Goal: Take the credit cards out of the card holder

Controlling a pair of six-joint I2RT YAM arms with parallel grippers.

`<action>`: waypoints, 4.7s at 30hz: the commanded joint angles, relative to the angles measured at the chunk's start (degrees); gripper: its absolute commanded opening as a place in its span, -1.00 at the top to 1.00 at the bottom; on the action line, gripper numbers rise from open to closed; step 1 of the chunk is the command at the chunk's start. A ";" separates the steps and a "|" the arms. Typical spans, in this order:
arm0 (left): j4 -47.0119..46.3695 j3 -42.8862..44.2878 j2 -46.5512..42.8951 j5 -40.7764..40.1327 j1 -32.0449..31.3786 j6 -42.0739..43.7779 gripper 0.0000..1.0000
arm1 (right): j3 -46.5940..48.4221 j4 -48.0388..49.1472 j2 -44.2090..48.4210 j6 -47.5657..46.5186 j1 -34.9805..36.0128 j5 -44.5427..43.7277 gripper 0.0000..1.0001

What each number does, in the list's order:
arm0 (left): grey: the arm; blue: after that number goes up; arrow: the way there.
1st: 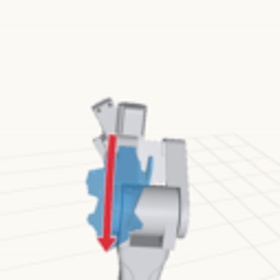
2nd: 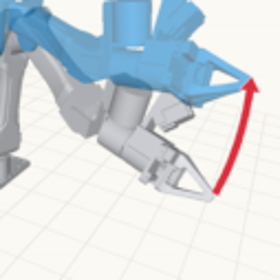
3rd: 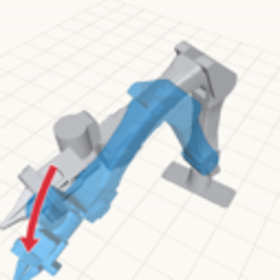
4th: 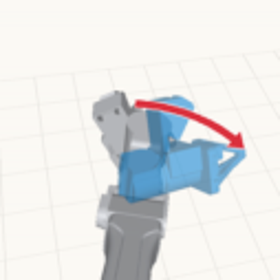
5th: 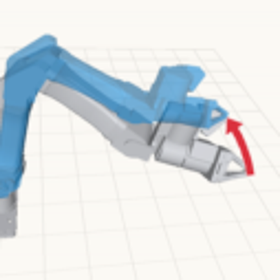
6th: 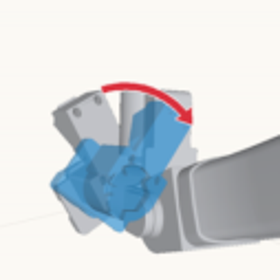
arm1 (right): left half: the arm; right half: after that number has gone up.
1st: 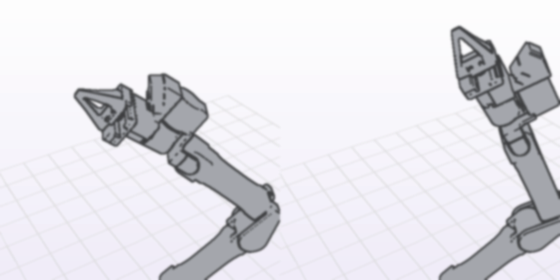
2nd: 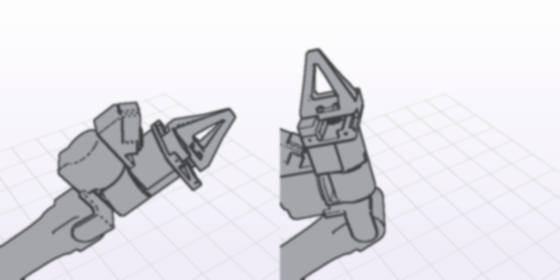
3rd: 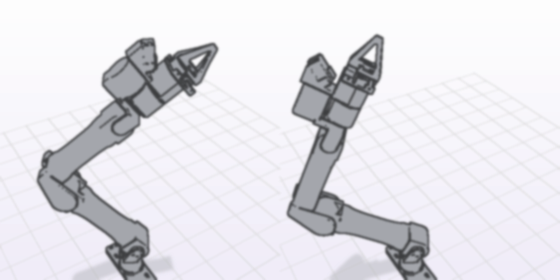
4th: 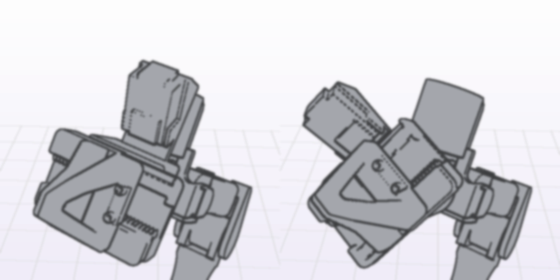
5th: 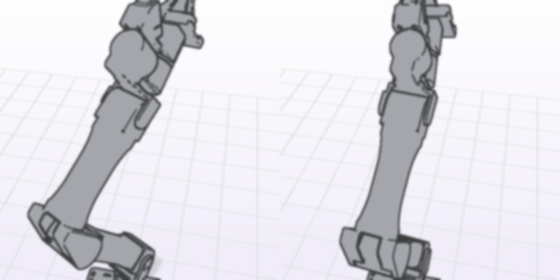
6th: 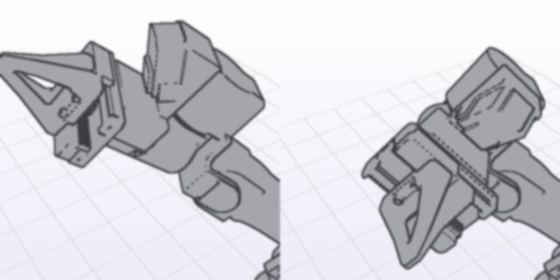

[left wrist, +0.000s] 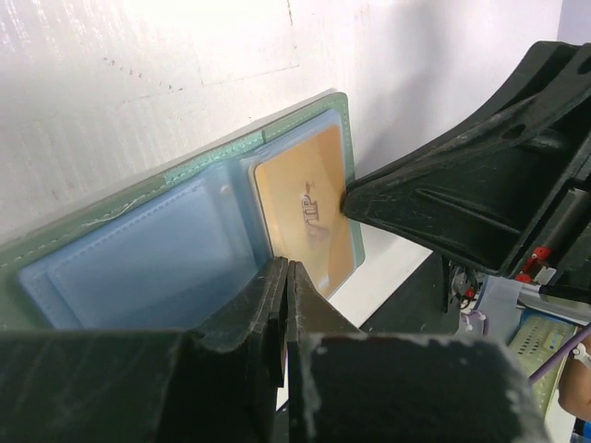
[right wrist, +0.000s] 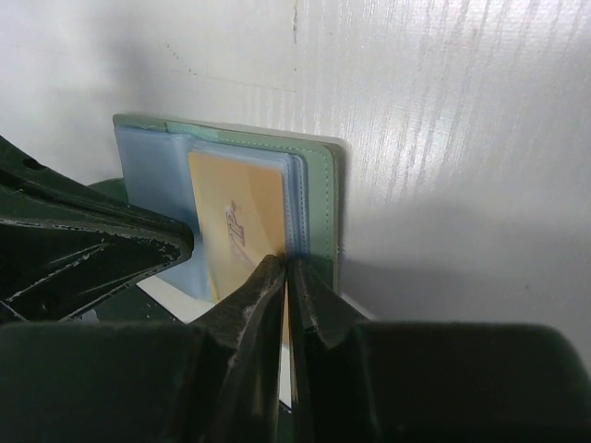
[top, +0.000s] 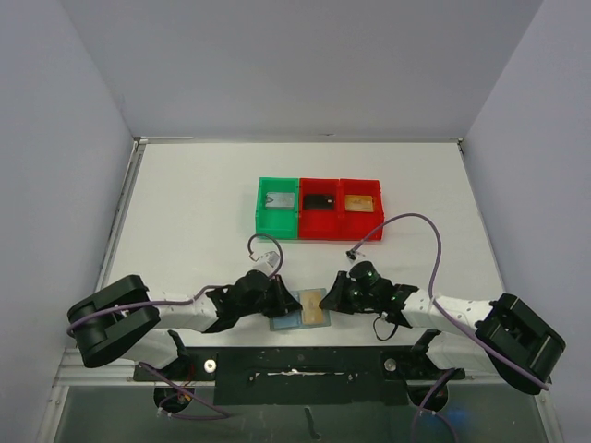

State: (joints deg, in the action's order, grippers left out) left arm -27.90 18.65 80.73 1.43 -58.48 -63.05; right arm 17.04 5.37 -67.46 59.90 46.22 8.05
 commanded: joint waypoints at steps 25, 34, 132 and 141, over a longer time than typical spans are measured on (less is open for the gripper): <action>-18.35 -3.94 8.65 4.91 0.48 -4.62 0.38 | -0.98 1.04 -2.83 -0.41 1.12 5.49 0.85; -19.00 -2.50 8.67 5.11 0.38 -3.37 1.00 | -0.72 -0.62 -2.03 -1.28 1.67 4.89 0.80; -32.04 -9.01 8.83 9.85 2.31 -8.27 1.00 | 0.15 0.73 -5.97 -0.23 2.56 3.10 0.45; -14.06 -8.07 -1.62 6.41 2.54 -3.88 1.00 | 4.10 -4.65 -2.94 -3.21 1.35 1.83 0.41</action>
State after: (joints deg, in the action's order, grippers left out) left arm -48.60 8.12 83.81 6.52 -55.44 -69.89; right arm 19.79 7.22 -70.85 59.79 48.03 13.08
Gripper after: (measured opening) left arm 0.013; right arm 0.290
